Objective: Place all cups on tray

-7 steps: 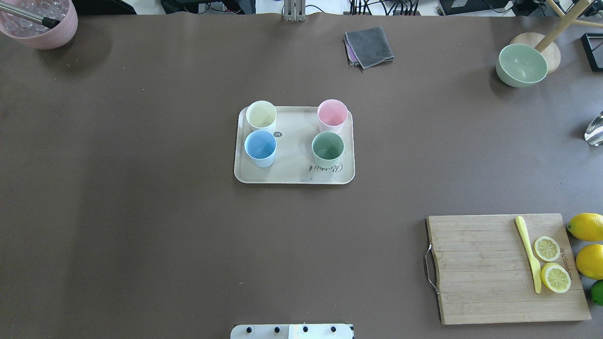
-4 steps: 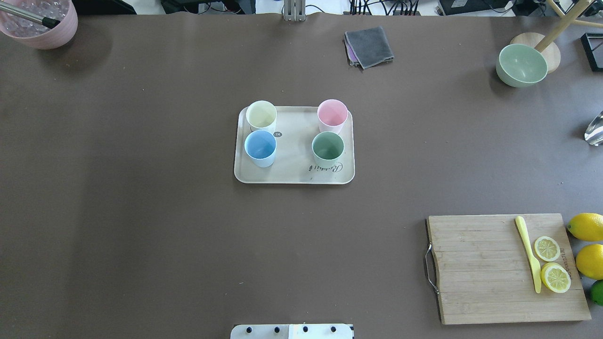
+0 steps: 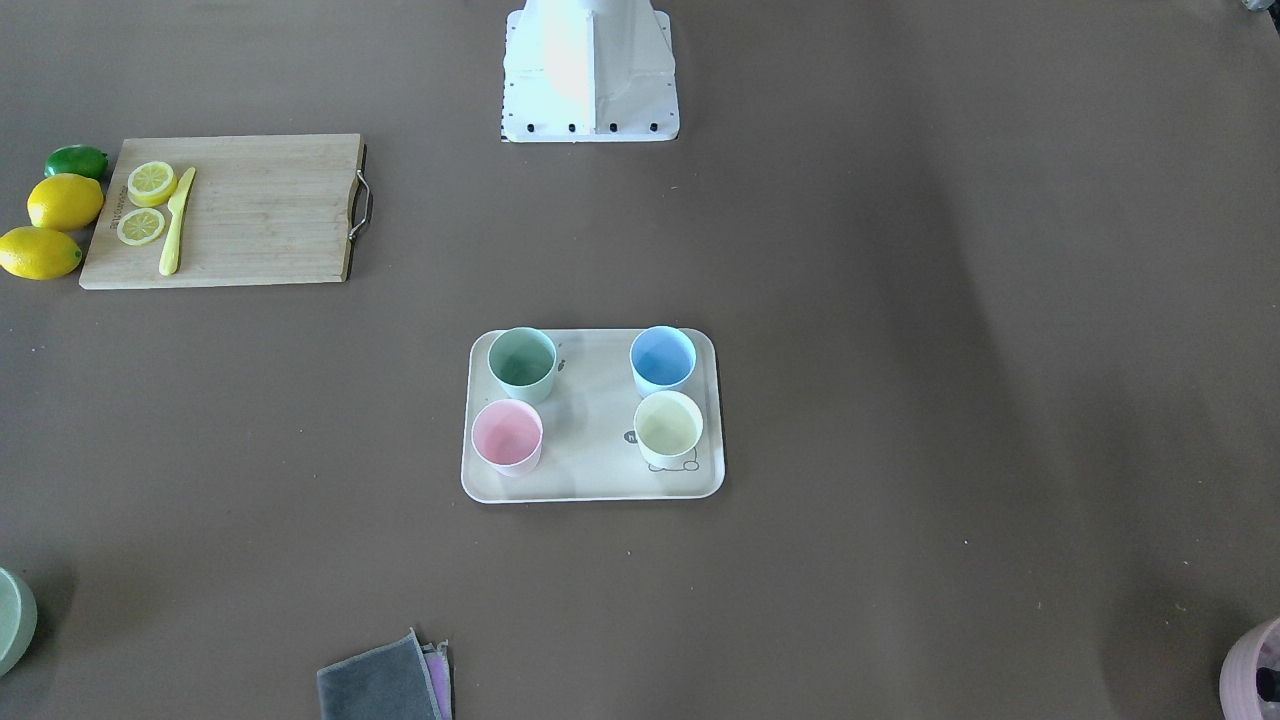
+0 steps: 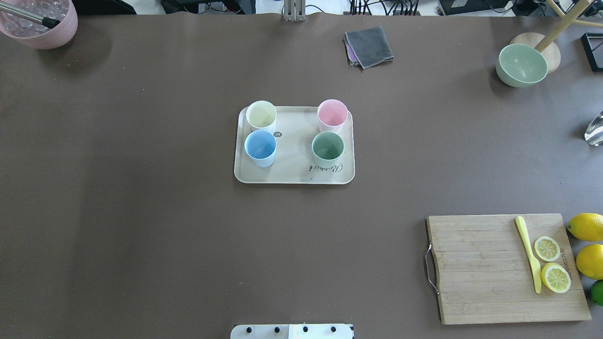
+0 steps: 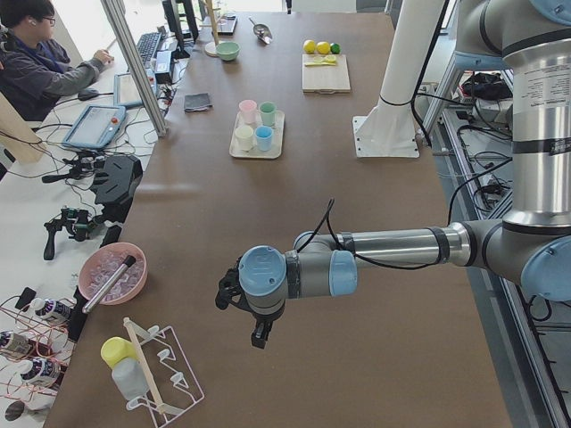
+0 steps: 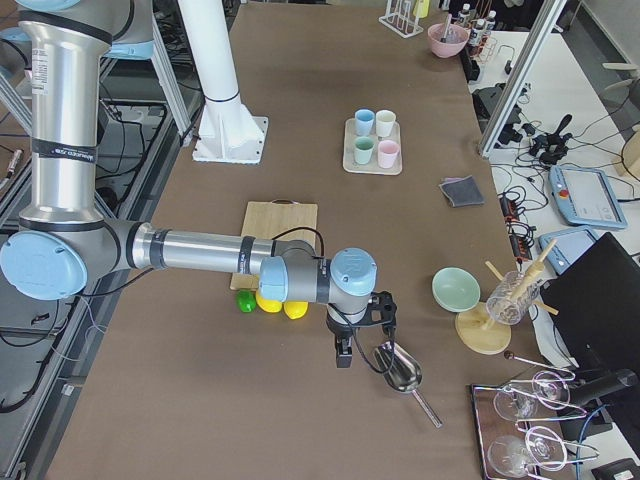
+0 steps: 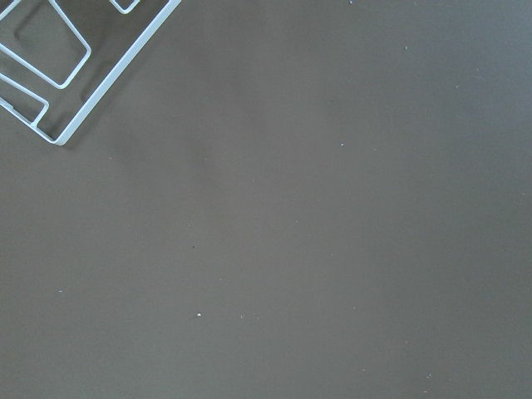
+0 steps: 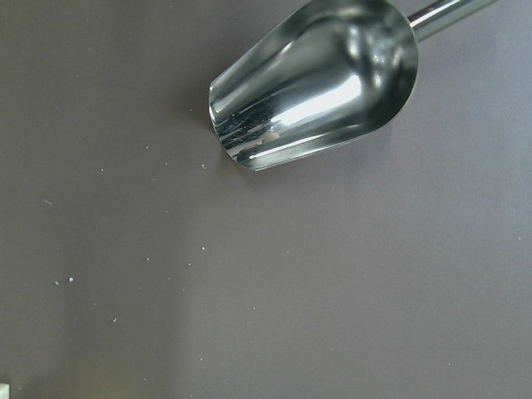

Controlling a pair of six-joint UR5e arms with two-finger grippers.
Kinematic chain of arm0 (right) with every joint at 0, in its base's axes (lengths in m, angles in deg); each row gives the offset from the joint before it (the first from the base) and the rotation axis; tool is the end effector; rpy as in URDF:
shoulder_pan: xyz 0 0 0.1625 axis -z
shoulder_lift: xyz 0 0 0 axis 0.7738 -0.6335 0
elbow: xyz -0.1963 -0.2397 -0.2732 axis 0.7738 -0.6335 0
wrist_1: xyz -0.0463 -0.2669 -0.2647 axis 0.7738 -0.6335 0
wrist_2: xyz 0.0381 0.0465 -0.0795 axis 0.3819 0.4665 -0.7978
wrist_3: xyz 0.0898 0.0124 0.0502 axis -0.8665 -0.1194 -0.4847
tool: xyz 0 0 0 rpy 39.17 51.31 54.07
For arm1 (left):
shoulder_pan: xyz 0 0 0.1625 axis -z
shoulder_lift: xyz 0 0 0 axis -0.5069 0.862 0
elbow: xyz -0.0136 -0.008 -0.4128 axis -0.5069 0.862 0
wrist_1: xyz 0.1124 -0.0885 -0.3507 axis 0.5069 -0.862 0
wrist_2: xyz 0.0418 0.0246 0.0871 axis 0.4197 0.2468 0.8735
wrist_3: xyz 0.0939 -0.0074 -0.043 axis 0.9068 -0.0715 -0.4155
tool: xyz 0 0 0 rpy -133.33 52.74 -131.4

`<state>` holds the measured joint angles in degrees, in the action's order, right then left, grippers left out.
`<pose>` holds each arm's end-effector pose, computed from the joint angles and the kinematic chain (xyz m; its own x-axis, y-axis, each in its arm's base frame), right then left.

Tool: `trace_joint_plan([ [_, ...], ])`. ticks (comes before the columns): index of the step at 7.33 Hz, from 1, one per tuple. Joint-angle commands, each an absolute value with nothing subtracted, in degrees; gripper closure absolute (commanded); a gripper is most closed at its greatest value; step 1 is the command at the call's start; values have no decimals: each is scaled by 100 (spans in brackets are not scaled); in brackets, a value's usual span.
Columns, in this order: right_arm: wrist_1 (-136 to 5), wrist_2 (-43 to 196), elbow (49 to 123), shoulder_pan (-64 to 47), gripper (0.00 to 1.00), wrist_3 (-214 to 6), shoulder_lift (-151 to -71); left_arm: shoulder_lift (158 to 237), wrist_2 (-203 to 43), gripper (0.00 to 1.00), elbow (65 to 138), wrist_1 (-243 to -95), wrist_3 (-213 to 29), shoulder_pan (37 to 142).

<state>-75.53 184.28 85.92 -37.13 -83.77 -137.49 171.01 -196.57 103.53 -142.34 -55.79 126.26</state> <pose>0.0499 -0.4120 0.6720 0.7528 -0.0913 0.6519 0.0855 0.9955 0.0407 -0.0964 -0.3917 0.6729 0.6518 0.2522 -0.7152 -0.1478 0.9673 0.2063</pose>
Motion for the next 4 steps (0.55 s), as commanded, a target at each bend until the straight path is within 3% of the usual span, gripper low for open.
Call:
trace_joint_plan([
  [1, -7553, 18428, 8592, -3702, 0, -8377, -13747, 17105, -19657, 2, 10353, -14234, -5579, 12626],
  [4, -7544, 18428, 8592, -3676, 0, -8369, -13747, 17105, -19657, 2, 10353, -14234, -5579, 12626],
])
